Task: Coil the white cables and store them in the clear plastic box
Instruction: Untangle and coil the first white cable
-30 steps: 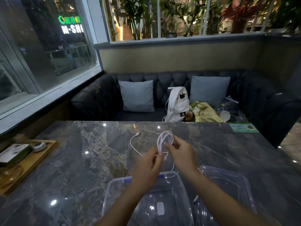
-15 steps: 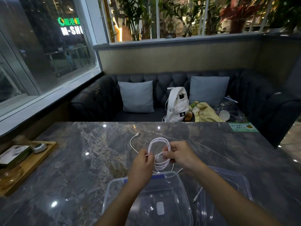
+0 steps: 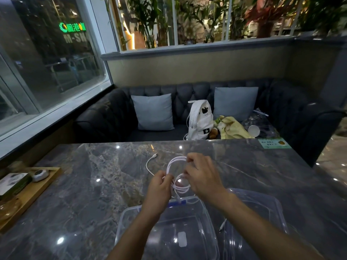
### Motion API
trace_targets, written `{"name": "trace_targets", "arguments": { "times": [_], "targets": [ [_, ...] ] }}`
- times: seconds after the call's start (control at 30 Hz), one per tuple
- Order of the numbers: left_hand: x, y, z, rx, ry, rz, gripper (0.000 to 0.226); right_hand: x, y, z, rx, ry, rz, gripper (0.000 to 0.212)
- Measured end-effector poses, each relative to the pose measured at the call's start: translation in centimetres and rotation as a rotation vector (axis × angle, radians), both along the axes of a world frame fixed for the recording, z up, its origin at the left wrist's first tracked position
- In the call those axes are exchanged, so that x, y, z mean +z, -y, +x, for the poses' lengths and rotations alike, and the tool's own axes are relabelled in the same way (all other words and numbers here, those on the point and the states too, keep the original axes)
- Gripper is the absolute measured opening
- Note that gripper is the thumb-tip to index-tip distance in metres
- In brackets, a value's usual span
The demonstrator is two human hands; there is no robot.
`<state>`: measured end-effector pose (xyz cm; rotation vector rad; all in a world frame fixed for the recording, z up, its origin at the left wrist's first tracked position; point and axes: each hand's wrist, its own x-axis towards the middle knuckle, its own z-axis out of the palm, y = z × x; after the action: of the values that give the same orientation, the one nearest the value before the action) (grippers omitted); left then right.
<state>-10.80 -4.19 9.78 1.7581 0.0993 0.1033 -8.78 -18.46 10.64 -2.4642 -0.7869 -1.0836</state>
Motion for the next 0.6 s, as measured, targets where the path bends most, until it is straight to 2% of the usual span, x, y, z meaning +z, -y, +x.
{"name": "trace_targets", "arguments": {
  "times": [0.1,0.23,0.3,0.4,0.47,0.53,0.6],
  "targets": [
    [0.7,0.1,0.0,-0.010,-0.002,0.015,0.026,-0.2,-0.6,-0.4,-0.054,-0.054,0.188,0.018],
    [1.4,0.5,-0.1,-0.051,-0.002,0.000,0.025,-0.3,-0.9,-0.6,-0.004,-0.323,0.531,0.008],
    [1.5,0.3,0.0,-0.050,0.020,0.005,0.026,0.1,-0.6,-0.7,0.014,-0.326,0.452,0.012],
    [1.4,0.0,-0.4,-0.111,0.079,0.068,0.028,0.8,0.4,-0.8,0.033,-0.149,0.141,0.026],
    [1.4,0.4,-0.9,-0.143,0.102,0.046,0.027,1.1,0.7,-0.7,0.083,-0.110,0.105,0.025],
    [1.7,0.9,-1.2,-0.135,0.078,-0.077,0.025,1.0,0.4,-0.7,0.166,-0.135,0.269,0.014],
    [2.0,1.1,-1.0,-0.091,0.019,-0.172,0.022,0.7,0.0,-0.9,0.236,-0.205,0.550,0.015]
  ]
}}
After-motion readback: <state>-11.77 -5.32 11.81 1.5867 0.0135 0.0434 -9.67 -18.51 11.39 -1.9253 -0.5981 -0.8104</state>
